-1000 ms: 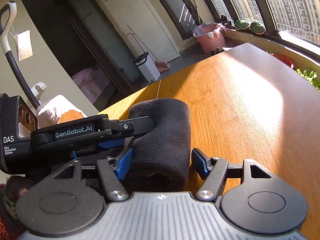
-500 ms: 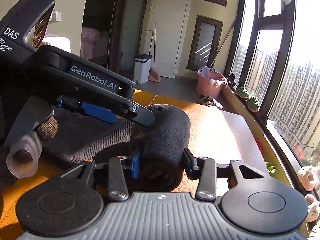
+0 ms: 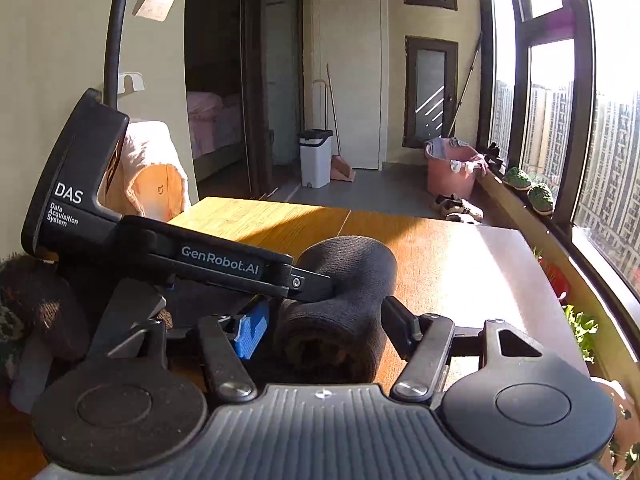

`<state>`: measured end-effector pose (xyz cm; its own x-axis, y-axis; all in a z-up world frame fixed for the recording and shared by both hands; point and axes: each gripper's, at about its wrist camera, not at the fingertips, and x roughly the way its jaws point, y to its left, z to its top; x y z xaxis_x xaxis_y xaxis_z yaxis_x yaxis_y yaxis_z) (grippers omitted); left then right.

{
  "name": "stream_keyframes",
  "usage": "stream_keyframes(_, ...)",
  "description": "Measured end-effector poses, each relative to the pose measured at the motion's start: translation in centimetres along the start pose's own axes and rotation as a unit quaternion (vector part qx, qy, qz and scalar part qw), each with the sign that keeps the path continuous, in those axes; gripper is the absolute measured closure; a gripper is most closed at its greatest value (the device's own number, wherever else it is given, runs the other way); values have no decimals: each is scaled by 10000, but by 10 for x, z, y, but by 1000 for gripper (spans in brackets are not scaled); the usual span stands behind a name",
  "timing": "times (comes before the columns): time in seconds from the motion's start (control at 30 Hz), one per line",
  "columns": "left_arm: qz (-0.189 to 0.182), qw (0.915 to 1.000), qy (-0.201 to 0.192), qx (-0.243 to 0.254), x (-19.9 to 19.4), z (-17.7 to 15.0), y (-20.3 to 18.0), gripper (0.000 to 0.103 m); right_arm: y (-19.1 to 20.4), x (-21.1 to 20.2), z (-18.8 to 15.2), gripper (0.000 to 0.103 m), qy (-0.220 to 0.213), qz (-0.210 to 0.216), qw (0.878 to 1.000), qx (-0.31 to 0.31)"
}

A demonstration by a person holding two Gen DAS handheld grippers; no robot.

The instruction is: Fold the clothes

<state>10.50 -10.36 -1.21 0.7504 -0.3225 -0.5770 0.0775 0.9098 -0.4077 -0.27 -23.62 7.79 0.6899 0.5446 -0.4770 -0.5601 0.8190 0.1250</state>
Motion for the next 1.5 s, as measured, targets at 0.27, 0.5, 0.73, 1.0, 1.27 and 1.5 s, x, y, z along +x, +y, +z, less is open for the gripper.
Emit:
stream_keyframes(0.27,88,9999,-57,-2,-11,2,0,19,-23,24,-22,58,269,-391,9974,548)
stream_keyframes(0.5,383,9992,3,93,-5,4,7,16,-37,16,-25,41,-41,-132,9930,1170)
stream_keyframes(0.73,145,9993,-82,-340,-20,7,19,22,-40,28,-22,55,134,-186,9931,1147)
stream_keyframes(1.0,-34,9988,-454,-160,-51,20,1,11,85,38,-36,55,29,-1454,9416,-3036)
stream_keyframes(1.27,397,9989,-180,-158,-36,5,21,9,51,19,-17,30,88,-140,9892,-1454)
stream_keyframes(1.5,434,9988,-196,-139,-41,6,26,8,-17,20,-11,44,278,335,9974,569)
